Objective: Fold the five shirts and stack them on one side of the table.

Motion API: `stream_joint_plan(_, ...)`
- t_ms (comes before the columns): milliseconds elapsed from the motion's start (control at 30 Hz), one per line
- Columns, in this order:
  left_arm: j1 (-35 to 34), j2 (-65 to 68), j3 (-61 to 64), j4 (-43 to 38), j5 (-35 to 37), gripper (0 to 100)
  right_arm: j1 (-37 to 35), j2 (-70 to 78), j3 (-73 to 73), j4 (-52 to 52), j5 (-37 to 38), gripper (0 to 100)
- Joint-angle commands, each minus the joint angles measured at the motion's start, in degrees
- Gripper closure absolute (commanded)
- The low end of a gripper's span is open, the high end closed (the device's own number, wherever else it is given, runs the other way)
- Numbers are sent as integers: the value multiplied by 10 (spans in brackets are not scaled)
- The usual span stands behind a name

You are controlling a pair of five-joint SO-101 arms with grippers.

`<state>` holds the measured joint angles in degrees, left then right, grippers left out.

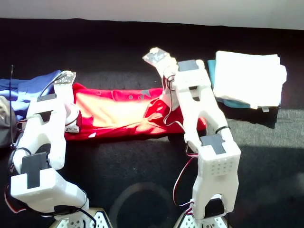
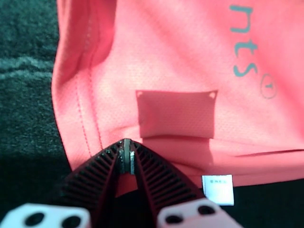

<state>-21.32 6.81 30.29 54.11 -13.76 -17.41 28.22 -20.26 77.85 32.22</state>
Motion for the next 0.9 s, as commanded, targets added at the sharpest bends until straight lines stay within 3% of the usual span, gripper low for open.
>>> stream_joint_plan(0,2,-9,0,-10,3,991,16,-5,-56,2,-55,800)
stream_joint_plan(133,2,-9,0,-10,3,991,27,-8,-80,8,-116,800)
stream_joint_plan(300,2,-9,0,-10,3,991,7,-8,-118,86,-132,812)
stream_joint_plan(433,2,-15,-1,-8,4,991,-29,-8,-157,155,-130,978)
stream_joint_plan(533,2,-26,-3,-5,10,991,-46,-8,-167,189,-132,979)
stream_joint_plan(867,0,-255,-3,128,46,989,-36,-8,-199,229,-130,992)
